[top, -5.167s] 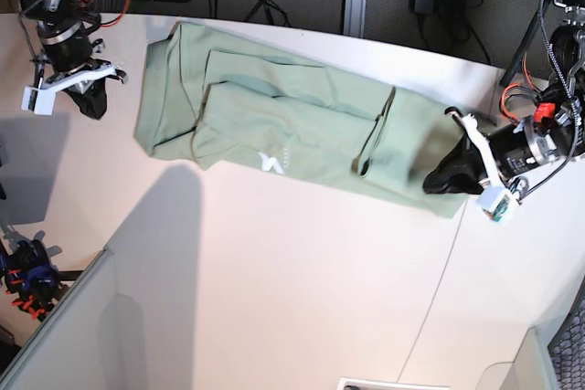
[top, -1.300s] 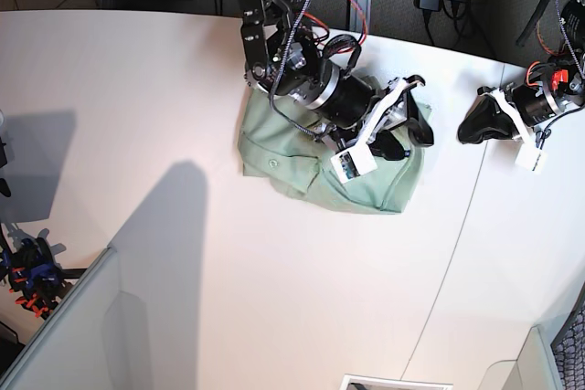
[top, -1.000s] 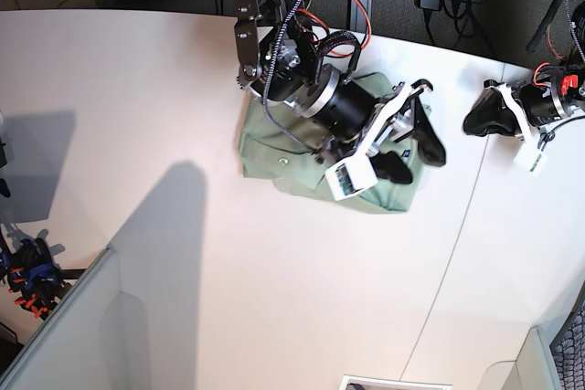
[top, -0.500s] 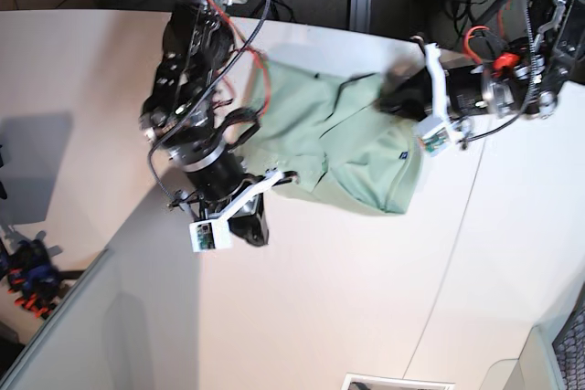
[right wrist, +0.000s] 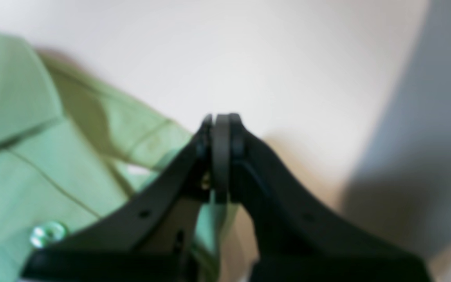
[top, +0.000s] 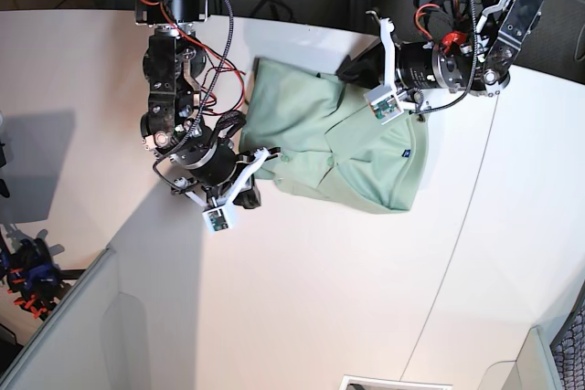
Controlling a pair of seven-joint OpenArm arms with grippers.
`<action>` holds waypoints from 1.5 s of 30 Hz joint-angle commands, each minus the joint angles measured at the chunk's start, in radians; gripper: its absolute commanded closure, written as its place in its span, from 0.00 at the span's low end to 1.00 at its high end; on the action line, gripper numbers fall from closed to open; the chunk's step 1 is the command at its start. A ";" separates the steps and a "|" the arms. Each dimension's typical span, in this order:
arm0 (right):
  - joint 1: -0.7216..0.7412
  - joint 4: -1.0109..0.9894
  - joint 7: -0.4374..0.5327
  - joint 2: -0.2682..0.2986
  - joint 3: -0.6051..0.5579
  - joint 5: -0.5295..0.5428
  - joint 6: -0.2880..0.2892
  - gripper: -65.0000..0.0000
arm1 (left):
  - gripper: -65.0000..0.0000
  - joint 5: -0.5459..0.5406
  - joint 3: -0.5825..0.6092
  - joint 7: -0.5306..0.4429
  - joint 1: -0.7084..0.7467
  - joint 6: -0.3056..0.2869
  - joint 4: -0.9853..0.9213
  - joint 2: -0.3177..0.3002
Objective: Fold the T-shirt properly
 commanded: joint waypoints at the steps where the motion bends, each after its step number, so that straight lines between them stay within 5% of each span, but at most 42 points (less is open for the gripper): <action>1: 0.024 0.015 0.006 0.013 -0.006 0.012 0.003 1.00 | 1.00 -0.001 -0.004 -0.019 -0.023 -0.006 0.002 -0.003; 14: -0.240 0.222 -0.083 0.034 -0.012 0.207 0.003 1.00 | 1.00 0.012 -0.130 -0.064 -0.138 0.026 -0.011 -0.136; 22: -0.428 0.426 -0.084 -0.103 -0.012 0.227 0.004 1.00 | 1.00 0.013 -0.130 -0.106 -0.253 0.026 -0.077 -0.134; 33: -0.473 0.442 -0.089 -0.211 -0.012 0.243 0.004 1.00 | 1.00 0.014 -0.130 -0.123 -0.363 0.027 -0.194 -0.163; 38: -0.475 0.487 -0.090 -0.205 0.029 0.199 0.004 1.00 | 1.00 -0.098 -0.159 -0.093 -0.357 0.026 -0.187 -0.237; 45: -0.532 0.655 -0.128 -0.177 0.187 0.195 0.004 1.00 | 1.00 -0.296 -0.365 -0.004 -0.189 -0.009 -0.022 -0.303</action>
